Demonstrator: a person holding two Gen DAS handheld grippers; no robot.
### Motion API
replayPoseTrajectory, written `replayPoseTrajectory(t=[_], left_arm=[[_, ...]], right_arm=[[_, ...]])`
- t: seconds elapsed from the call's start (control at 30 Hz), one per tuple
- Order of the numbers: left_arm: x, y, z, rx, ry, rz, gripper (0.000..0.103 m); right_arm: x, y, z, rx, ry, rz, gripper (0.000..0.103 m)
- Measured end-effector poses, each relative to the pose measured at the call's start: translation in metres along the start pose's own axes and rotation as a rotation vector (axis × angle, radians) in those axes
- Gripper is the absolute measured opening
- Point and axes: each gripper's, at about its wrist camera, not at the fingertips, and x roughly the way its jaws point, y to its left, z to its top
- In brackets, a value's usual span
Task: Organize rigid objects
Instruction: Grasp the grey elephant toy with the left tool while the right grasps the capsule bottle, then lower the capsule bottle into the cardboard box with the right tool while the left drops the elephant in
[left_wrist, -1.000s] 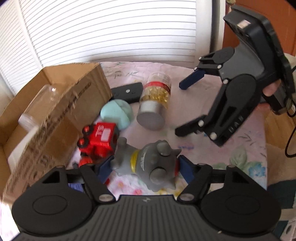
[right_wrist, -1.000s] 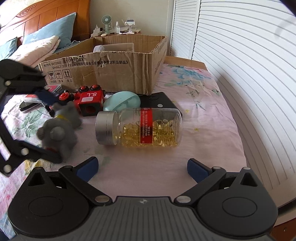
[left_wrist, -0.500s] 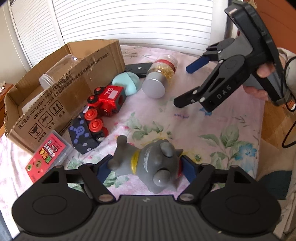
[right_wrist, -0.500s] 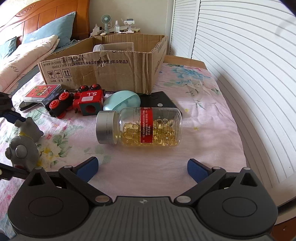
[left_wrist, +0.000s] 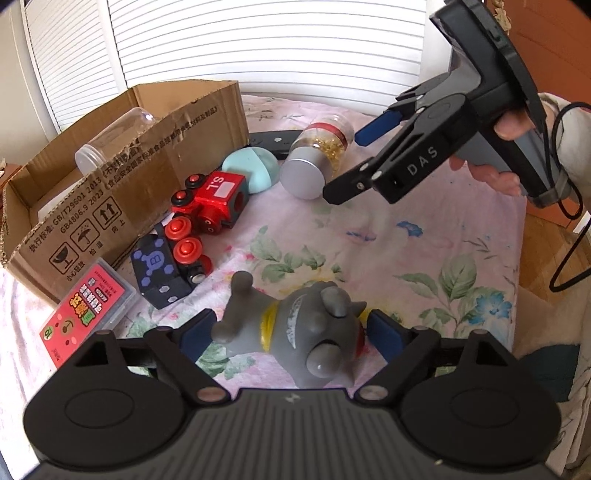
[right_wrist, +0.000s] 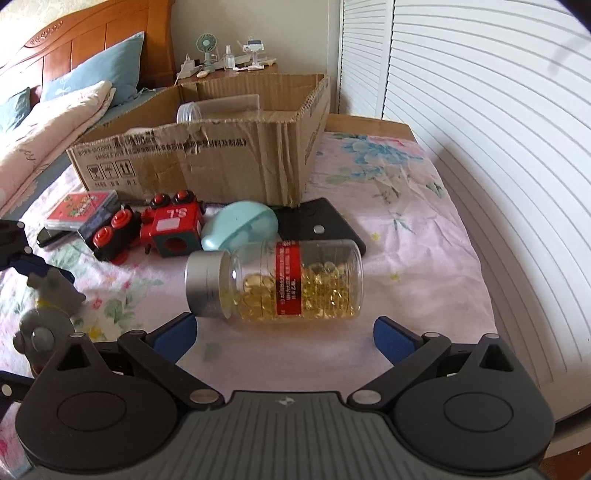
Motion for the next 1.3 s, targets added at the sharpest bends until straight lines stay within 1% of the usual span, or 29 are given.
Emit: replayPoseTrajectory(t=[0.1, 0.13, 0.27, 0.33, 0.47, 0.53, 0.57, 0.67, 0.83, 1.03, 1.17, 1.3], left_arm=[[-0.001, 0.003, -0.001, -0.004, 0.001, -0.006, 0.087], [-0.001, 0.003, -0.001, -0.006, 0.000, -0.006, 0.086], [-0.004, 0.003, -0.002, 0.011, -0.008, -0.018, 0.085], [-0.004, 0.004, -0.001, 0.012, -0.009, -0.017, 0.081], [-0.004, 0.004, -0.001, 0.010, -0.010, -0.024, 0.079], [-0.004, 0.003, 0.000, 0.015, -0.008, -0.030, 0.075], [-0.004, 0.003, 0.000, 0.015, -0.006, -0.034, 0.075], [-0.004, 0.002, 0.001, 0.009, -0.001, -0.033, 0.074], [-0.007, 0.002, 0.003, -0.004, 0.014, -0.030, 0.073], [-0.022, 0.005, 0.009, -0.022, 0.006, -0.018, 0.073], [-0.036, 0.008, 0.016, -0.031, -0.002, 0.004, 0.073], [-0.050, 0.016, 0.027, -0.042, -0.016, 0.037, 0.073]], right_arm=[[0.001, 0.004, 0.005, -0.011, -0.005, 0.001, 0.103], [0.002, 0.005, 0.007, -0.012, -0.005, -0.003, 0.103], [0.007, 0.010, 0.015, -0.019, -0.008, -0.022, 0.103], [0.010, 0.013, 0.019, -0.027, -0.004, -0.031, 0.103], [0.014, 0.019, 0.022, -0.042, 0.013, -0.066, 0.103], [0.014, 0.021, 0.025, -0.044, 0.018, -0.084, 0.103], [0.014, 0.022, 0.026, -0.045, 0.019, -0.089, 0.103], [0.013, 0.021, 0.029, -0.048, 0.041, -0.114, 0.097], [0.010, 0.022, 0.029, -0.071, 0.072, -0.083, 0.097], [-0.007, 0.030, 0.032, -0.157, 0.090, -0.031, 0.097], [-0.028, 0.033, 0.040, -0.196, 0.077, 0.009, 0.097], [-0.048, 0.034, 0.058, -0.207, 0.036, 0.052, 0.097]])
